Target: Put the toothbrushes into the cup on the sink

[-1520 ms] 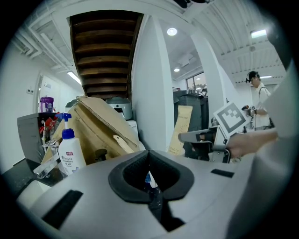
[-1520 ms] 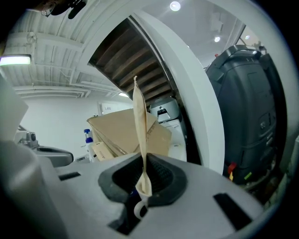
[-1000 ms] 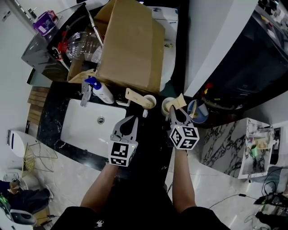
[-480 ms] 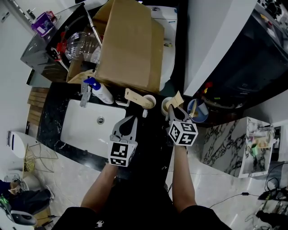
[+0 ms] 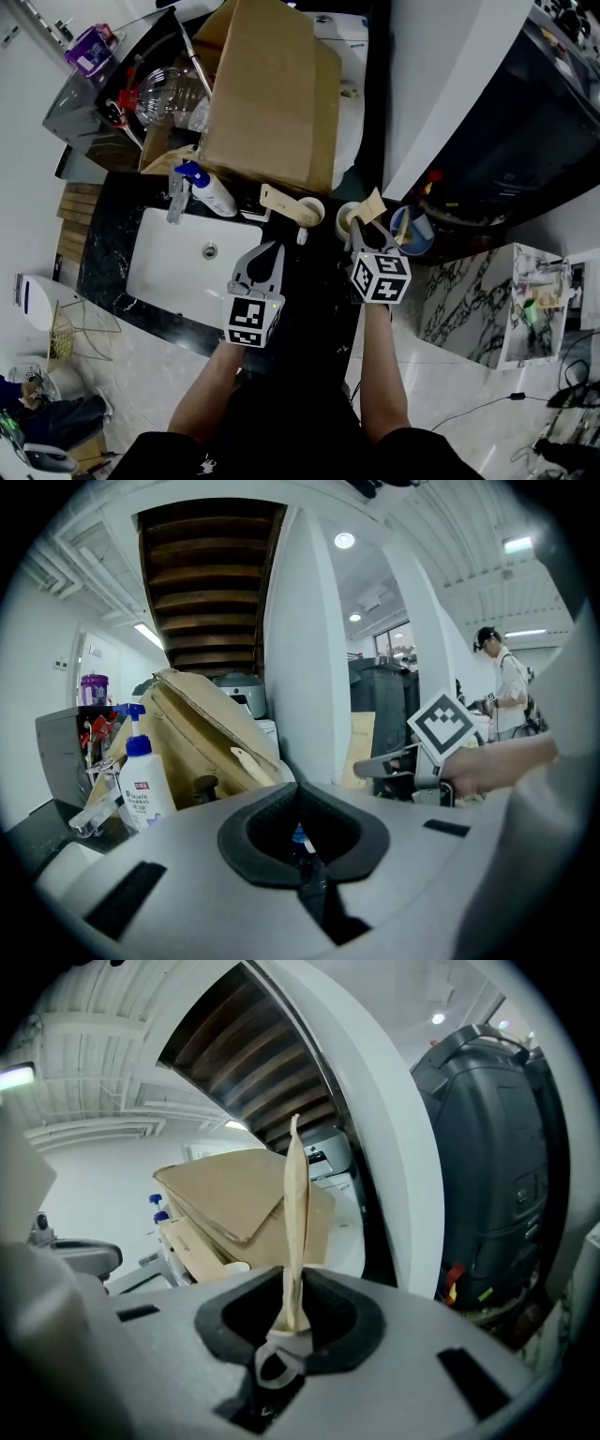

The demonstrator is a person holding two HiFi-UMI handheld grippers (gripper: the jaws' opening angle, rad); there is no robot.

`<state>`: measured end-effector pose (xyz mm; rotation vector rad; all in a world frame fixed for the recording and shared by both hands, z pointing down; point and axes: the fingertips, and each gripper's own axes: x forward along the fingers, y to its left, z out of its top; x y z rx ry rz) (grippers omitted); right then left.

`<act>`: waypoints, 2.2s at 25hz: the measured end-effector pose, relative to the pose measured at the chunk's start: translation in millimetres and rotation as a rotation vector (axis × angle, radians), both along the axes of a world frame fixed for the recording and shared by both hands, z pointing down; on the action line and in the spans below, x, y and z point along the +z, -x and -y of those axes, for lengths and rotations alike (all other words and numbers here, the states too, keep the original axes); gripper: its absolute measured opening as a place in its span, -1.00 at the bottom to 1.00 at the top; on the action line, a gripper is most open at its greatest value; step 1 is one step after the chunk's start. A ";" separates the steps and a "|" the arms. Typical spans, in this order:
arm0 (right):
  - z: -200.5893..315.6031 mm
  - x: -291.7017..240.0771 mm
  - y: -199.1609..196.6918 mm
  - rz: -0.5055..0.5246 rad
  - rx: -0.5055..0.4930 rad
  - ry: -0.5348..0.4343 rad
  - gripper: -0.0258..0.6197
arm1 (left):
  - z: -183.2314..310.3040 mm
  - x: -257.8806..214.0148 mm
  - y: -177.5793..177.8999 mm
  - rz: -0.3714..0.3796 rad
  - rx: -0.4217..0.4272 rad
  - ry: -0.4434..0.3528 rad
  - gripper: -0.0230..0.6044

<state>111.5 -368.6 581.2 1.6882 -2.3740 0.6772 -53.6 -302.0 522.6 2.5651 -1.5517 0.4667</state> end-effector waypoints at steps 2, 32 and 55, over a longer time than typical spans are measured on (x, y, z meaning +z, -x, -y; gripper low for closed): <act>0.0 -2.7 -1.4 -0.016 -0.001 -0.013 -0.74 | -0.2 -1.3 -0.4 0.000 0.001 -0.002 -0.92; -59.8 -46.5 -39.0 -0.051 0.078 -0.097 -0.38 | -46.3 -37.8 -12.6 -0.016 0.036 -0.079 -0.92; -147.1 -142.2 -25.1 -0.070 0.094 -0.297 -0.92 | -92.6 -93.7 -12.2 -0.101 0.106 -0.186 -0.92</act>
